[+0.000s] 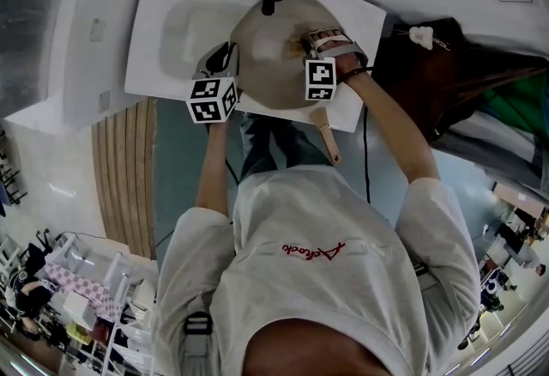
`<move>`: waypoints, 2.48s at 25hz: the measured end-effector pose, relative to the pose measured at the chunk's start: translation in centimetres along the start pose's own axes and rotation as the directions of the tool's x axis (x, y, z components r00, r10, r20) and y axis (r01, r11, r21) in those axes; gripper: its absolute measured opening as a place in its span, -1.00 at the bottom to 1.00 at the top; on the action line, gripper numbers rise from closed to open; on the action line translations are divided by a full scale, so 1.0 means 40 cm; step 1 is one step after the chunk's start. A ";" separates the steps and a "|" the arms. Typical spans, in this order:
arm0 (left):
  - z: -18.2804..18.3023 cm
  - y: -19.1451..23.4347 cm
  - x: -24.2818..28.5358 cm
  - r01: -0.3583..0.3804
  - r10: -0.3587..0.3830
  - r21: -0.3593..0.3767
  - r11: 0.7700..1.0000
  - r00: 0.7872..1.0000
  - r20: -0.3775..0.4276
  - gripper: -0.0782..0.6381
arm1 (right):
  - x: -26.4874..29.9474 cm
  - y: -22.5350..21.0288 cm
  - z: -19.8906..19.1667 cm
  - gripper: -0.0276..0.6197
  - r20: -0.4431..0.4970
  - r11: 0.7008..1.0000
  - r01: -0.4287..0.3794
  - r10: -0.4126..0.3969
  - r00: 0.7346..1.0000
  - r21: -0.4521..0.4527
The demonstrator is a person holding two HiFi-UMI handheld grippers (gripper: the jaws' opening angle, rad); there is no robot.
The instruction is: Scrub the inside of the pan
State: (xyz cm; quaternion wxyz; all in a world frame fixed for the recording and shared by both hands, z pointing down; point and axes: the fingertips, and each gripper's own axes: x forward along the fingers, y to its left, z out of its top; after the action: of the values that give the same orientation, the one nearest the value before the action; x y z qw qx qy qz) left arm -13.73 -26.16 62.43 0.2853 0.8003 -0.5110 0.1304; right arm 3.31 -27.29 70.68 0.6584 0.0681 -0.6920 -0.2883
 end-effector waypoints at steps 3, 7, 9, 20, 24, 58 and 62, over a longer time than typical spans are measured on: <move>0.000 0.001 0.000 0.000 0.000 -0.005 1.000 1.000 0.005 -0.66 | -0.008 0.027 0.002 -0.83 0.002 1.000 -0.018 0.018 1.000 -0.009; -0.001 0.001 -0.001 -0.003 0.003 -0.008 1.000 1.000 0.007 -0.66 | -0.022 0.067 0.015 -0.83 0.014 0.998 -0.041 0.041 0.999 -0.037; 0.000 -0.001 0.000 -0.003 0.003 -0.007 1.000 1.000 0.007 -0.66 | -0.029 0.088 0.022 -0.83 0.022 0.997 -0.054 0.055 0.998 -0.049; -0.001 0.001 0.003 -0.014 0.014 -0.007 1.000 1.000 0.005 -0.66 | -0.063 0.191 0.089 -0.83 0.073 0.986 -0.113 0.122 0.990 -0.121; -0.003 0.000 0.005 -0.019 0.019 -0.005 1.000 1.000 0.002 -0.66 | -0.064 0.201 0.100 -0.83 0.084 0.988 -0.125 0.132 0.988 -0.093; 0.097 -0.132 -0.115 -0.072 0.057 0.096 0.993 0.988 0.145 -0.78 | -0.325 -0.101 -0.084 -0.83 0.236 0.216 -0.151 -0.457 0.858 0.965; 0.098 -0.169 -0.128 -0.076 0.060 0.097 0.992 0.986 0.157 -0.78 | -0.370 -0.108 -0.103 -0.83 0.235 0.188 -0.160 -0.503 0.832 0.969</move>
State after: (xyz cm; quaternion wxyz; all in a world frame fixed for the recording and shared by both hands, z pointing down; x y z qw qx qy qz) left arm -10.30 -22.53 54.52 0.1990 0.8036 -0.5511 0.1041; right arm 7.82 -25.10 55.54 0.2169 0.4671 -0.8475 0.1285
